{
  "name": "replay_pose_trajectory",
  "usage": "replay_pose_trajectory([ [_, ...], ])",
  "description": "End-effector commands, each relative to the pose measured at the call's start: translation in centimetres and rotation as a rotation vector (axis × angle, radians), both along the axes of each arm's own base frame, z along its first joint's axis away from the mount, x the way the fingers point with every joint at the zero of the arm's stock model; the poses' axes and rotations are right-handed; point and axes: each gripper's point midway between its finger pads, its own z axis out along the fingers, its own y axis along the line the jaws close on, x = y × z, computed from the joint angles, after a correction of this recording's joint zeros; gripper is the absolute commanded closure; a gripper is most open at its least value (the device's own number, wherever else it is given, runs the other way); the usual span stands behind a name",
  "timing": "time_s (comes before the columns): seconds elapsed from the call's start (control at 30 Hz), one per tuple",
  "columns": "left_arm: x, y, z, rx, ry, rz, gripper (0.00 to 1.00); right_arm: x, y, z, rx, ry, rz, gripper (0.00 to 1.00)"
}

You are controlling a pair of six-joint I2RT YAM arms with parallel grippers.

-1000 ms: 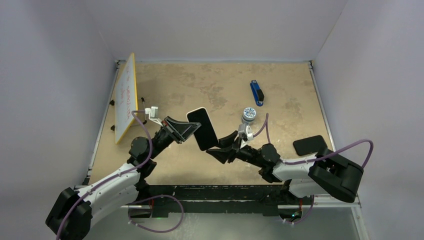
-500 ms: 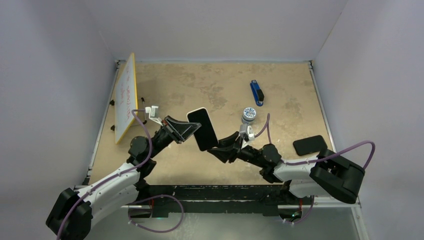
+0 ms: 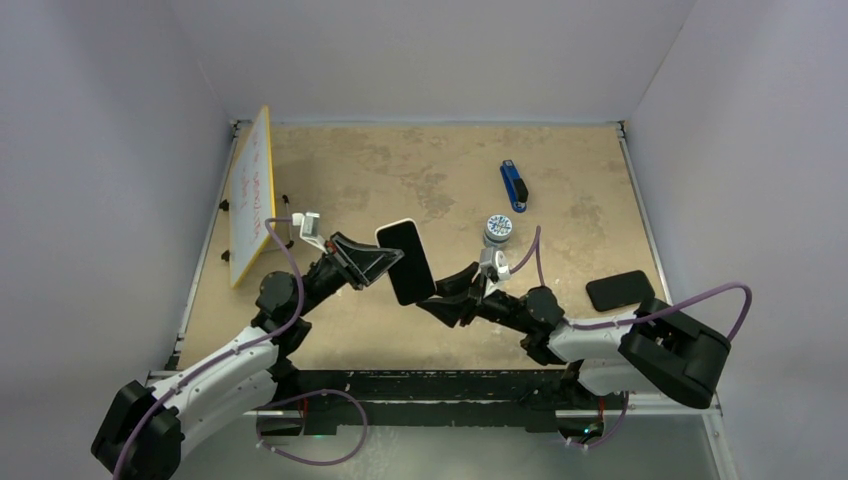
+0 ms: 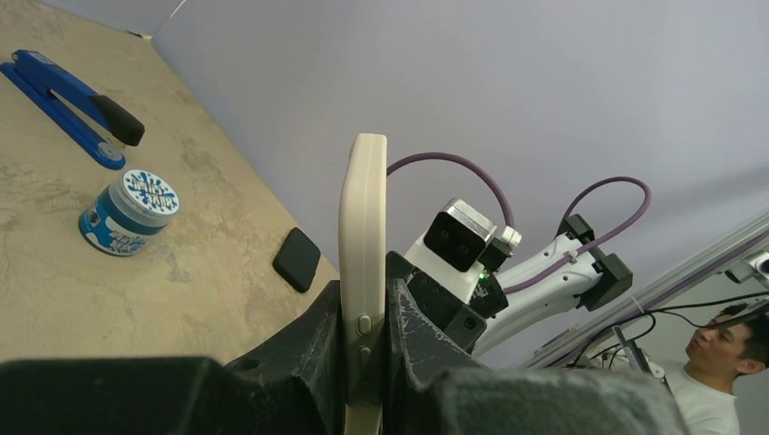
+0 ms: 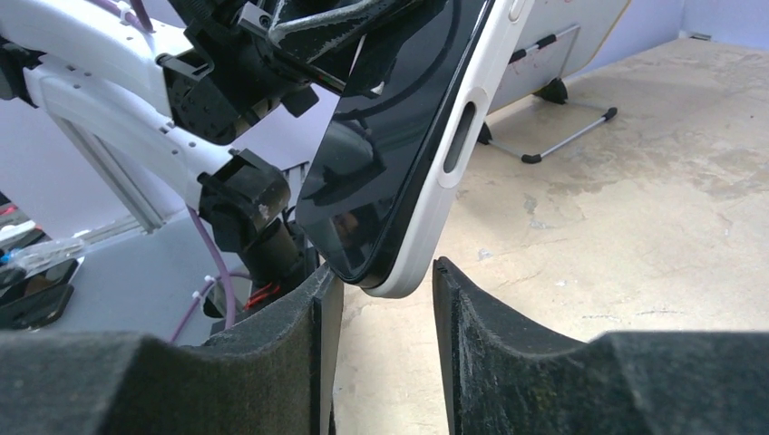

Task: Take the phone out of the phone case
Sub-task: Remove the phone case from the phone.

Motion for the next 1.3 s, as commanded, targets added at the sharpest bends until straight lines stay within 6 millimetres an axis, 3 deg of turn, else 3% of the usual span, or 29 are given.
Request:
replay_pose_trajectory([
  [0.0, -0.9, 0.2, 4.4, -0.037, -0.145, -0.013, 1.0, -2.2, -1.5, 7.1, 0.231, -0.21, 0.062, 0.56],
  [0.23, -1.8, -0.5, 4.9, -0.014, -0.182, -0.08, 1.0, -1.9, -2.0, 7.1, 0.234, -0.217, 0.05, 0.55],
  [0.5, -3.6, -1.2, 5.9, -0.002, -0.24, -0.187, 1.0, -1.3, -2.7, 6.9, 0.23, -0.211, 0.032, 0.62],
  [0.77, -4.2, -1.6, 5.3, 0.004, -0.238, -0.24, 1.0, -1.3, -3.2, 7.6, 0.242, -0.21, 0.048, 0.65],
  [1.27, -3.9, -2.1, 4.3, 0.094, -0.267, -0.247, 1.0, -2.3, -3.3, 8.7, 0.266, -0.204, 0.122, 0.61],
])
